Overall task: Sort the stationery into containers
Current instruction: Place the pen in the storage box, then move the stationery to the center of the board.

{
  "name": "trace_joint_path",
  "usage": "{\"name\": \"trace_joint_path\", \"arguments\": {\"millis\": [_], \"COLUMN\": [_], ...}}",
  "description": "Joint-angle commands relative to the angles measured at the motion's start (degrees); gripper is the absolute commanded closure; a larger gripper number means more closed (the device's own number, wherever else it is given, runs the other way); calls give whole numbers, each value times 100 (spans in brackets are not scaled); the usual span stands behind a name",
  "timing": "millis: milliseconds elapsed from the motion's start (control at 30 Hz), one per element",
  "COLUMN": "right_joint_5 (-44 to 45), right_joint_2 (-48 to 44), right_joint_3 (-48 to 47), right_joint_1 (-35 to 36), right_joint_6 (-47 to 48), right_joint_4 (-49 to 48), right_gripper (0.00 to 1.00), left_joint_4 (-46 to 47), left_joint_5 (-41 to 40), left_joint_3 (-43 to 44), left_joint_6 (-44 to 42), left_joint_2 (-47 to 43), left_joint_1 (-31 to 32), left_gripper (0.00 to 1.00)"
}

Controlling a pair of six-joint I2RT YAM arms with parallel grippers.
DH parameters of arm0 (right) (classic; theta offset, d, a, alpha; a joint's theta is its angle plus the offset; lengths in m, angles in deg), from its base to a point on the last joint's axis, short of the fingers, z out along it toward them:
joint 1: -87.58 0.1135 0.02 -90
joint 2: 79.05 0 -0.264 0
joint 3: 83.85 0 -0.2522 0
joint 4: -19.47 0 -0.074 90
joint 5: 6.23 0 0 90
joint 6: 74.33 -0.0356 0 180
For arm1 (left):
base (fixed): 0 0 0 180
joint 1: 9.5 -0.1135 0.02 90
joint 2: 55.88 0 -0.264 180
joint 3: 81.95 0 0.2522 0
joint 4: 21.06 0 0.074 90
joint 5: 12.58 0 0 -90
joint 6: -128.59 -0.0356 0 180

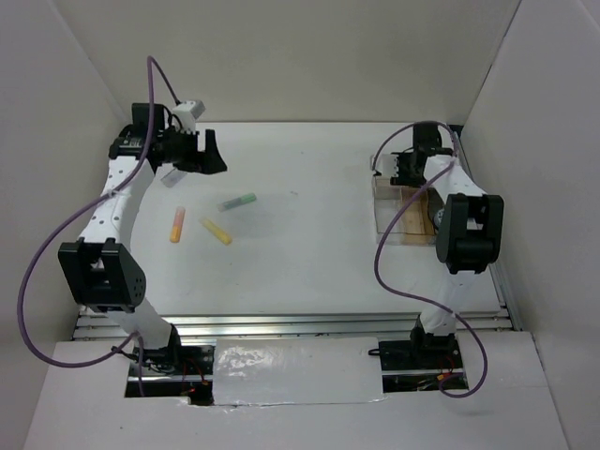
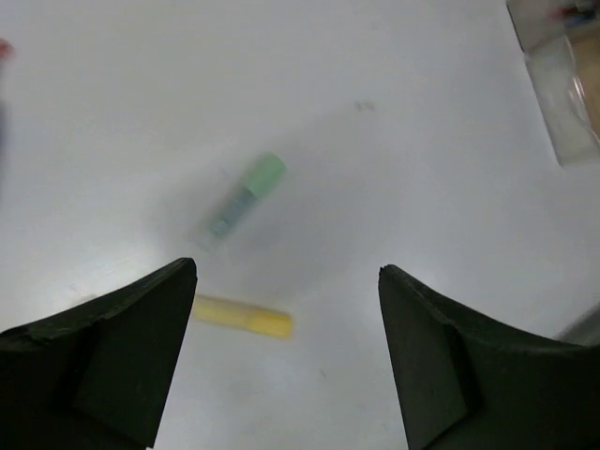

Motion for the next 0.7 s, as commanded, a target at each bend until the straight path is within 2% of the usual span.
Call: {"name": "trace_joint_path", "arguments": {"millis": [0,67,133,233,267,367,567,667], "right_joint_5": [-610,-830,-1241,-1813,-1981,-2544,-2923,-2844], "right_joint_2": [-1246,-1599,-2030,-2505,-2610,-3241,-4210,-4431], "right_joint_3": [11,179,127,-111,-146,-68,899,1171], "right_joint_1": [-38,-29,-38,-55,-73,-143,-126,-117], "right_joint_6": [-371,-723,-1505,-2831,-3165,-4412,-5242,-5339], "right_joint_4": [-375,-402,-236,291,423,888,978,977], "right_gripper": [47,47,47,46,46,45,41,40], "left_joint_4": [-3,-126,-126,416,941,1743,1632,1606], "left_joint_5": [-683,-745,-650,-298,-228,-51,-200,-95], "left_joint_3": [1071,1862,2519,2638,2603,2628,3797,3518], "left_joint_6": [-1220,-1555,-1660,-1530,-1468,-1169,-1151,-1203], "left_joint_2": [793,1279,1991,2546,2721,3133,4207,4226], "left_joint_1": [-311,-442,-583,-864,-987,-1172,-1234,-1339], "left_gripper": [11,16,19,23,24,24,25,28]}}
